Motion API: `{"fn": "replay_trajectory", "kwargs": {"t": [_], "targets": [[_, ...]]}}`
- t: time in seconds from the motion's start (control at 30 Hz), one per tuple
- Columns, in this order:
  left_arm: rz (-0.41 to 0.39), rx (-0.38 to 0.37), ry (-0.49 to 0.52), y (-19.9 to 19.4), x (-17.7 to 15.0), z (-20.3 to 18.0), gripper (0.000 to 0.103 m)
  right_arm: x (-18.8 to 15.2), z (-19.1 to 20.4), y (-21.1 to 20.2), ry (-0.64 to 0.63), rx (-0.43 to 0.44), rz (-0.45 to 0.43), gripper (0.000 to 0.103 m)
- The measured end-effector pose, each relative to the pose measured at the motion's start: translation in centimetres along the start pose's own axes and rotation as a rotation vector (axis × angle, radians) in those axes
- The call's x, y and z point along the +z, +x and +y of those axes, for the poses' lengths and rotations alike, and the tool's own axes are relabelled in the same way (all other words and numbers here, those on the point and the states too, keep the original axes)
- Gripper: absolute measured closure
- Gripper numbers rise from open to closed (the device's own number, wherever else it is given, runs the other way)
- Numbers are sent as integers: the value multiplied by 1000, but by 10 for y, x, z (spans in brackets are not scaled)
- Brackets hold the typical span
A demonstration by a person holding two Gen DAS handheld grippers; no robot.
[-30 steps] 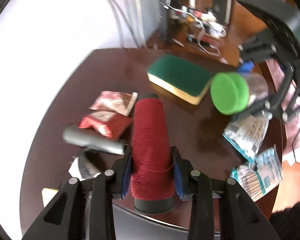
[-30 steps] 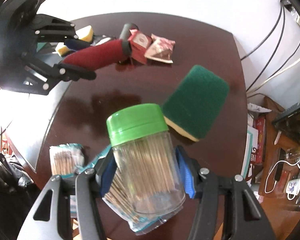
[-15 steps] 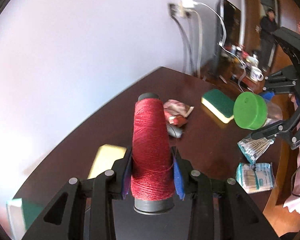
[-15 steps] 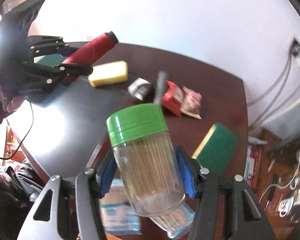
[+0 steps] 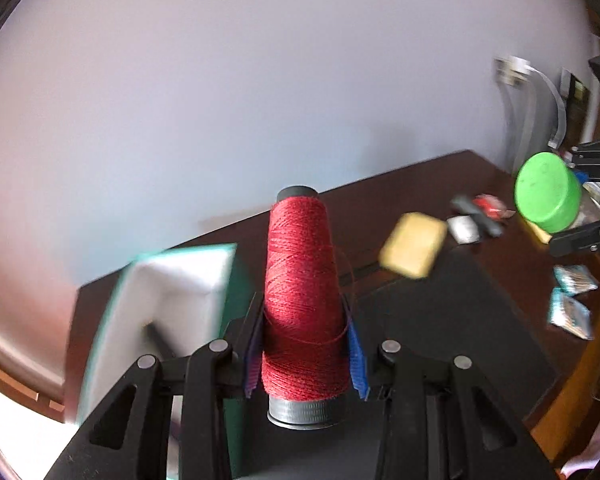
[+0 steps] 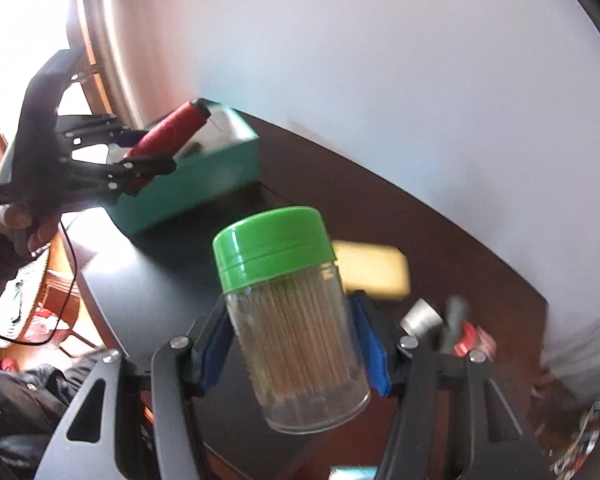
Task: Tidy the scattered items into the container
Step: 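Carry the red spool and green-capped toothpick jar with both tools into the box, then open the right tool to release the jar while the left releases the red spool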
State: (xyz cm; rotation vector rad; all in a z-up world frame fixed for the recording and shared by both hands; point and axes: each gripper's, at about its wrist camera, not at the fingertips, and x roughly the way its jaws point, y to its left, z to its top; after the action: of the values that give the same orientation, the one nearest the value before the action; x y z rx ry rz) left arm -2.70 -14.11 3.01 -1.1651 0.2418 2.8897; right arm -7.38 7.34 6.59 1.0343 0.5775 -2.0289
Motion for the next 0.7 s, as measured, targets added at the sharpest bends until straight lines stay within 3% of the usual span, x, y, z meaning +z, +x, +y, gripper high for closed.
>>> {"fn": "replay_trajectory", "kwargs": {"t": [0.17, 0.4, 0.57, 0.7], "targets": [[35, 89, -89, 8, -26, 74, 65, 78, 48, 53, -58, 83, -6, 46], [97, 98, -183, 40, -58, 131, 65, 170, 104, 145, -84, 171, 30, 46], [141, 97, -226, 62, -78, 156, 65, 206, 132, 211, -84, 177, 91, 46], [169, 89, -243, 78, -89, 166, 65, 215, 141, 246, -71, 157, 126, 46]]}}
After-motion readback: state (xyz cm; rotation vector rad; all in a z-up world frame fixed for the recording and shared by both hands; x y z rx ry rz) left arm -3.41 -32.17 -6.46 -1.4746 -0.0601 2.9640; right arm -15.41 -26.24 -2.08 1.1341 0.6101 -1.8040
